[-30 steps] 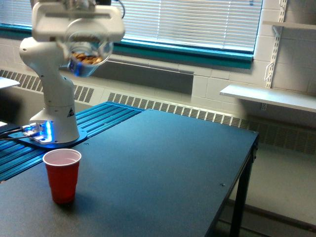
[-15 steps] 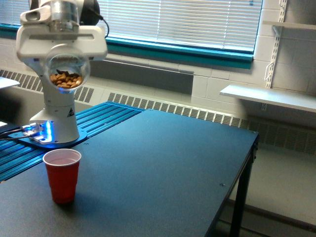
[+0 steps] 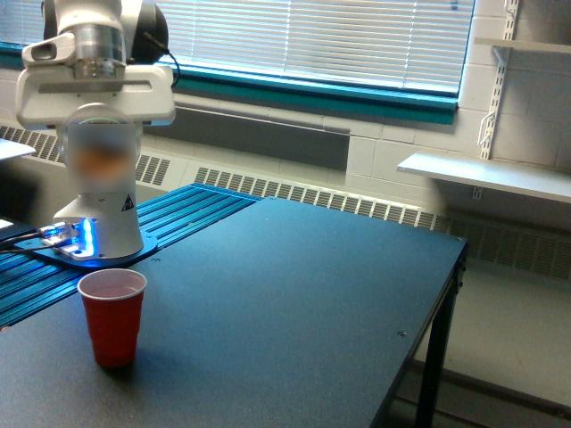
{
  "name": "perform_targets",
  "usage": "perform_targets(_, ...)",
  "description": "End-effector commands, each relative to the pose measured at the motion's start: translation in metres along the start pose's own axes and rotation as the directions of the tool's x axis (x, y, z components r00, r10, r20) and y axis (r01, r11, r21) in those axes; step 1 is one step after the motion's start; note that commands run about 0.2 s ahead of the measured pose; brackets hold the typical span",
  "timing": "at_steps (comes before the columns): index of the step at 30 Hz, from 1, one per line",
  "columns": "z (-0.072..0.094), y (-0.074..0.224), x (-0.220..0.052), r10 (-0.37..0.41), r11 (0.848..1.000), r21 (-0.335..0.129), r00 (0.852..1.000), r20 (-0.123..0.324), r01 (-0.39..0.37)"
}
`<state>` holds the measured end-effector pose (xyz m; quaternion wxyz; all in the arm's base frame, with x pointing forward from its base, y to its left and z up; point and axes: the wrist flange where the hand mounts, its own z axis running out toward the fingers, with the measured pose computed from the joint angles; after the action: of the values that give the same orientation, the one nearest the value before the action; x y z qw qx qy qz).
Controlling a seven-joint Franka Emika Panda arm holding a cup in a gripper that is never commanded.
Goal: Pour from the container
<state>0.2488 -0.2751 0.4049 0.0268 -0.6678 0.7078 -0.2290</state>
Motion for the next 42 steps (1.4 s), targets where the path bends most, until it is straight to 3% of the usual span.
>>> perform_targets(1, 0.007, 0.016, -0.007, 0.026, 0.999, -0.028, 0.999, 0.02, -0.025)
perform_targets(6, 0.017, 0.031, -0.015, 0.04, 0.998, -0.053, 0.998, 0.039, -0.038)
perform_targets(9, 0.005, 0.013, -0.003, 0.044, 0.996, -0.078, 0.998, 0.05, -0.04)
perform_targets(17, 0.021, 0.023, -0.011, 0.054, 0.993, -0.112, 0.996, 0.075, -0.045)
perform_targets(31, 0.022, 0.016, -0.01, 0.045, 0.994, -0.107, 0.997, 0.069, -0.037)
perform_targets(42, 0.032, 0.017, -0.022, 0.032, 0.991, -0.135, 0.995, 0.097, -0.019)
